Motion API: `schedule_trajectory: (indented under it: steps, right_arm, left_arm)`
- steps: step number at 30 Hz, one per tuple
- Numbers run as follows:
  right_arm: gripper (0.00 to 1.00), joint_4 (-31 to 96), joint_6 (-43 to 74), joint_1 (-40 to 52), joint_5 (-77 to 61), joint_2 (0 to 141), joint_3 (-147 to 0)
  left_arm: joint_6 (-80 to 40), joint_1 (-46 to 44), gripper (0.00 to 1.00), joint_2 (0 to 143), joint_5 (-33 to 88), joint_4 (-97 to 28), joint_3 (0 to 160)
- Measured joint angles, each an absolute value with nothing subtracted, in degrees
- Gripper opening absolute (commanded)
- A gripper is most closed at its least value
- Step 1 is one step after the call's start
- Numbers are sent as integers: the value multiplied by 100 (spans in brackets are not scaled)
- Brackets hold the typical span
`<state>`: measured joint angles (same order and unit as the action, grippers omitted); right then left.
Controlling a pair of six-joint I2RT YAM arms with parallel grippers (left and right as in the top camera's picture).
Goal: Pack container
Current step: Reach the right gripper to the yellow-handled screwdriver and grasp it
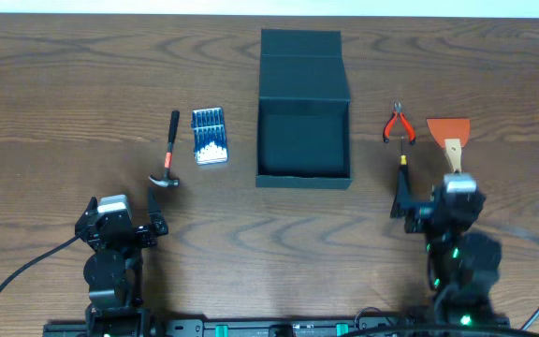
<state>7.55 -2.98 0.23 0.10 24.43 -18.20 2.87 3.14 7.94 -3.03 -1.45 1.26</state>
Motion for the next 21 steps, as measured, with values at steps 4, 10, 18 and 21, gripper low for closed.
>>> schedule_trajectory:
  steps: [4,10,18,21]
  right_arm:
    - [99,2040,-497,23,62,4348,-3614]
    - [99,4484,-609,21,91,7004,-6394]
    - [99,5645,-650,-51,-36,9008,-8003]
    - [99,5749,-644,-64,-34,9266,-8003]
  left_arm:
    - [303,314,99,794,-322,-152,134]
    - [303,314,99,794,-327,-172,143]
    - [303,314,99,788,-340,-169,143]
    - [305,314,99,788,-340,-169,143]
